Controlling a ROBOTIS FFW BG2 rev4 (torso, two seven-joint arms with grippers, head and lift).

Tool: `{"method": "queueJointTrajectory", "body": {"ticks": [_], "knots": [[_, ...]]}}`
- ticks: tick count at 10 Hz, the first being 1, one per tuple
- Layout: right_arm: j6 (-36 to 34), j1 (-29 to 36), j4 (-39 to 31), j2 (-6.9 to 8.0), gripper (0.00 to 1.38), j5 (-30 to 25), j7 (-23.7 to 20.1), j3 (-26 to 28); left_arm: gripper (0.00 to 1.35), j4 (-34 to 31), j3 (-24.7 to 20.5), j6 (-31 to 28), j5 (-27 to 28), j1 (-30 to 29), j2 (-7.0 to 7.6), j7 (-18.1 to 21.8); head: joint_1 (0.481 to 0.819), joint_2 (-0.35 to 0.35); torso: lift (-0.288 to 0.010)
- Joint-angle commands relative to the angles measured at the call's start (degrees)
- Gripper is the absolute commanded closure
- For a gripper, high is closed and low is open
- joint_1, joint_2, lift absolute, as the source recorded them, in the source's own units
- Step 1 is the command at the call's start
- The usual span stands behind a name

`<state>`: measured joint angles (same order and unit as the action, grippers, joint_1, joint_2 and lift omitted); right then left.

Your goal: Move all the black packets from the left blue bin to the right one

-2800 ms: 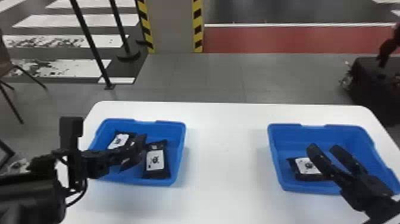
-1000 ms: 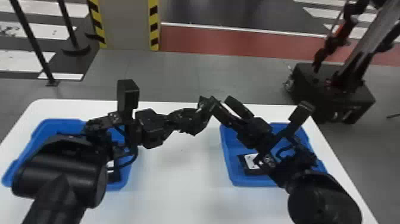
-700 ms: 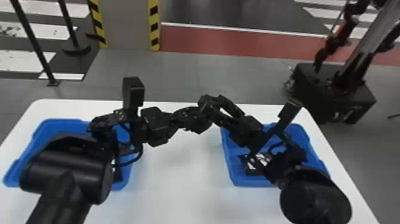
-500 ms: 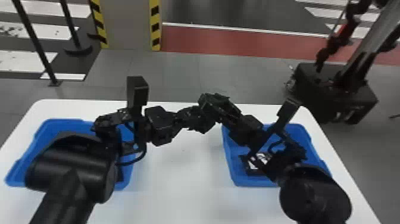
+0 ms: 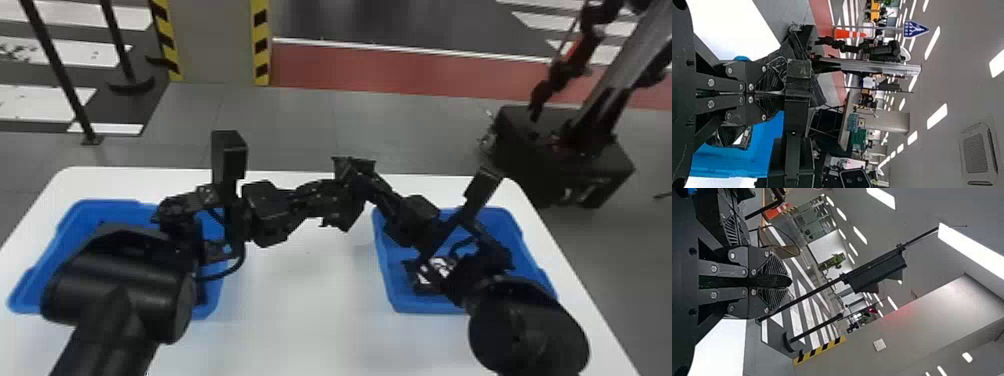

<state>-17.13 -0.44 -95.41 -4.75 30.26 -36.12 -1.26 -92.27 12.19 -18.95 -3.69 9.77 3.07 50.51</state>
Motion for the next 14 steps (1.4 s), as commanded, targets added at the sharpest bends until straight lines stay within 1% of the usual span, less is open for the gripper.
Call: {"method": "queueJointTrajectory", "body": {"ticks": [1,2,3,4,5,6,7,8,9,10,11,12,13,14], "knots": [[1.1,0.2,0.4,-0.08,1.28,0.1,0.1,1.0,0.68,0.1,-1.1,-1.4,-1.3,-1.6,0.00,-0.7,0.695,-0.122,-0.110],[2.0,0.6,0.4,-0.08,1.28,0.0,0.1,3.2,0.25,0.1,-2.4,-1.4,-1.1,-3.0,0.00,-0.7,0.695,-0.121,-0.110],[2.5,1.3,0.0,-0.35,1.28,-0.4,0.1,5.8,0.07,0.0,-4.1,-0.9,-1.5,-4.6,0.18,-0.7,0.695,-0.127,-0.110],[2.7,2.1,-0.1,-0.96,1.28,-1.1,0.3,8.7,0.13,-0.2,-6.5,0.7,-2.3,-6.7,0.27,-0.4,0.695,-0.134,-0.110],[2.7,3.0,0.4,-1.84,1.28,-1.6,1.4,11.1,0.16,-1.6,-9.3,1.8,-3.0,-9.3,0.27,0.1,0.695,-0.147,-0.110],[2.7,3.4,2.2,-3.16,1.28,-1.6,2.9,12.2,0.16,-5.0,-12.3,1.4,-2.7,-12.6,0.36,0.1,0.695,-0.163,-0.110],[2.7,3.5,5.8,-4.56,1.28,-1.6,4.0,13.0,0.16,-7.6,-15.5,0.4,-2.2,-15.4,0.44,0.2,0.695,-0.175,-0.110],[2.7,3.8,7.6,-5.27,1.23,-1.5,4.7,13.6,0.16,-10.5,-19.0,-1.4,-1.1,-17.9,0.62,0.3,0.695,-0.175,-0.110],[2.4,4.8,7.4,-5.53,0.70,-0.6,5.1,14.0,0.16,-13.3,-21.9,-5.0,1.0,-19.6,0.97,0.7,0.695,-0.165,-0.110],[2.2,6.1,6.0,-5.44,0.13,0.5,5.3,14.0,0.16,-15.7,-24.2,-7.9,3.1,-21.2,1.23,0.8,0.695,-0.148,-0.110],[2.1,7.2,4.5,-5.18,0.02,0.9,5.3,14.0,0.16,-16.1,-26.5,-9.3,5.4,-21.7,0.80,0.8,0.695,-0.133,-0.110],[1.4,8.5,2.7,-4.83,0.14,1.7,5.1,13.9,0.16,-16.1,-28.4,-13.1,8.9,-21.2,0.18,0.6,0.695,-0.098,-0.110],[1.1,9.6,0.7,-4.30,0.23,2.2,5.0,13.9,0.16,-16.1,-28.9,-16.8,11.6,-20.6,0.00,-0.2,0.695,-0.078,-0.110],[0.7,11.0,-2.0,-3.86,0.28,2.5,4.1,13.9,0.16,-16.1,-28.4,-20.4,12.6,-20.2,-0.08,-1.8,0.695,-0.043,-0.110]]}}
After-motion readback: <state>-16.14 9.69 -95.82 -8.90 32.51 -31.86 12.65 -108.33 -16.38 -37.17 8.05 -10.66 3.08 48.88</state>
